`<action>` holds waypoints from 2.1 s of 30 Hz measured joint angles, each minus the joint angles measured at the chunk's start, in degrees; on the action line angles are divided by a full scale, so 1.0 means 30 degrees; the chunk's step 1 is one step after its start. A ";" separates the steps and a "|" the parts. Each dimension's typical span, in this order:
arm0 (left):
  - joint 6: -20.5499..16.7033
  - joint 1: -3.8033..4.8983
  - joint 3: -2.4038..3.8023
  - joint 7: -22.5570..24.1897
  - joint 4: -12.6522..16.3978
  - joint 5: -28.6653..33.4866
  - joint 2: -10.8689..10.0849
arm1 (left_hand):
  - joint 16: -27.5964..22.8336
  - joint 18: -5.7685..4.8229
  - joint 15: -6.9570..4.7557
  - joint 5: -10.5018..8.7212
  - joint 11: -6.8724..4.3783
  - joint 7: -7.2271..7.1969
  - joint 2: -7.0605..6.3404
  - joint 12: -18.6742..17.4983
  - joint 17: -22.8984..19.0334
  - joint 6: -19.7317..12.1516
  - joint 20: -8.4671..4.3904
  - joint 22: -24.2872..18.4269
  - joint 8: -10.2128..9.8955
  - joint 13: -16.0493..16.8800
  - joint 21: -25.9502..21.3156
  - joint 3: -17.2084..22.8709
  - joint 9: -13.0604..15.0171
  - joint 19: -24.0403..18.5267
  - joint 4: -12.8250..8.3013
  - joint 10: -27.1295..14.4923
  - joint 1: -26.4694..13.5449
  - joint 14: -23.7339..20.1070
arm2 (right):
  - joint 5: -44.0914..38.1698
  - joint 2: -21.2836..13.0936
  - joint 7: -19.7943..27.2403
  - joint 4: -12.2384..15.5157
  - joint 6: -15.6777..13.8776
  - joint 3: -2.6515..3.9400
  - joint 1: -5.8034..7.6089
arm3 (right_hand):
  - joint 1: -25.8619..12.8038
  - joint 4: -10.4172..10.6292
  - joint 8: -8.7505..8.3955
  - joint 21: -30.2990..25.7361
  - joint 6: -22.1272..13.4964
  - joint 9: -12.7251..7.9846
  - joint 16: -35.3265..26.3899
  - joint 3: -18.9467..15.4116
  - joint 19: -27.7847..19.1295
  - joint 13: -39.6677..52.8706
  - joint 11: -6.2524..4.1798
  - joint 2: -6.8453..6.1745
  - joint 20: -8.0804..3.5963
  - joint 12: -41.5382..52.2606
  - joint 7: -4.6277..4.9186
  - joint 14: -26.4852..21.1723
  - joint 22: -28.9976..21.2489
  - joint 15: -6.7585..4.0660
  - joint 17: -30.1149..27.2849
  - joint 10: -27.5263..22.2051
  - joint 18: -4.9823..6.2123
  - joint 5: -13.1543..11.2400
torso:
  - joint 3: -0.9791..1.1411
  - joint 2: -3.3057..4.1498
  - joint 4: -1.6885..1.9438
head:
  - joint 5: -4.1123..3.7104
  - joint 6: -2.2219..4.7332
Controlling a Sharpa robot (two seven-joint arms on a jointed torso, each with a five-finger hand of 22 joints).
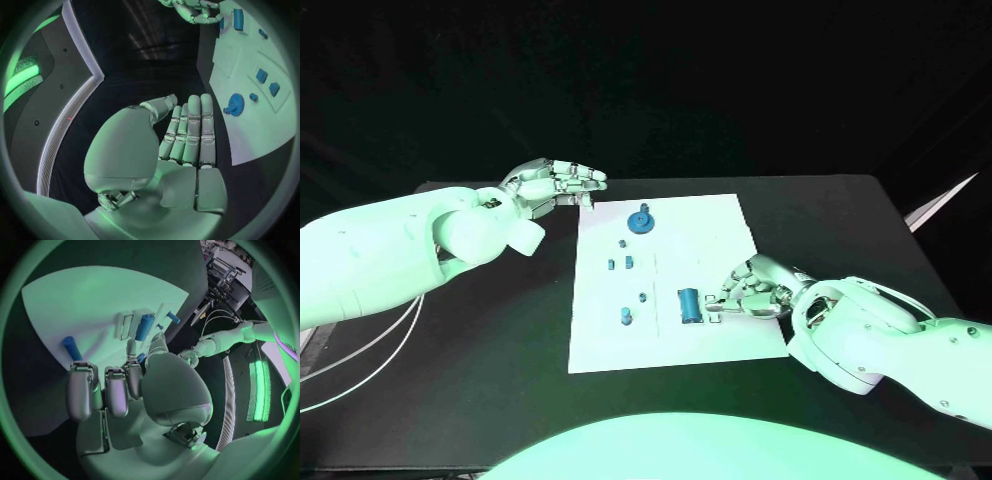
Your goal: Assemble the parts on the task board
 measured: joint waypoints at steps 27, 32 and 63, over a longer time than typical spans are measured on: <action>-0.0029 -0.0002 -0.0005 0.0156 0.0100 0.0004 0.0040 | 0.0000 0.0000 0.0001 0.0000 0.0000 0.0000 0.0000 0.0000 -0.0002 0.0000 0.0000 -0.0051 0.0000 0.0000 -0.0001 0.0000 0.0000 0.0000 0.0000 0.0000 0.0000 -0.0003 | -0.1981 -0.3038 -0.0060 -0.0580 0.0137 -0.0023 0.0472 | 0.0633 0.0007 -0.0398 -0.0357 -0.0475 -0.0162 0.0000 0.0007 0.0095 -0.0004 0.0264 -0.0334 0.0108 -0.0288 0.0150 -0.0036 0.0000 0.0300 0.0000 -0.0069 0.0002 0.0000 | 0.0018 0.0020 0.0016 | -0.0758 0.0313; -0.0029 -0.0002 -0.0005 0.0156 0.0098 0.0004 0.0029 | 0.0000 0.0001 -0.0001 0.0000 0.0000 0.0000 0.0000 0.0000 -0.0002 0.0000 0.0000 -0.0051 -0.0001 0.0000 -0.0001 0.0000 0.0000 0.0000 0.0000 0.0000 0.0000 -0.0007 | -0.1936 -0.2656 -0.0284 -0.0873 0.0423 -0.0025 0.0194 | 0.0633 0.0166 -0.0397 -0.0357 -0.0446 -0.0163 0.0000 0.0168 0.0095 -0.0004 0.0264 -0.0335 0.0108 -0.0287 0.0123 -0.0036 0.0000 0.0300 0.0000 -0.0069 0.0002 0.0000 | 0.0016 0.0022 0.0026 | -0.0731 0.0271; 0.0008 -0.0003 -0.0005 0.0121 0.0103 0.0006 0.0015 | 0.0000 0.0000 0.0174 0.0000 0.0000 0.0000 0.0000 0.0000 -0.0002 0.0000 0.0000 -0.0078 -0.0001 0.0000 -0.0002 0.0000 0.0000 0.0002 0.0000 0.0000 0.0000 -0.0195 | -0.2306 -0.0321 -0.1029 -0.2955 0.1380 0.0140 -0.0653 | 0.1940 -0.0231 0.0511 -0.0342 0.0210 0.2256 0.0000 0.2146 0.0094 0.0690 0.0261 -0.0728 0.0105 -0.0283 -0.0331 -0.0038 0.0000 0.0296 0.0000 -0.0071 0.0001 0.0002 | -0.0009 0.0016 0.0027 | -0.0558 0.0222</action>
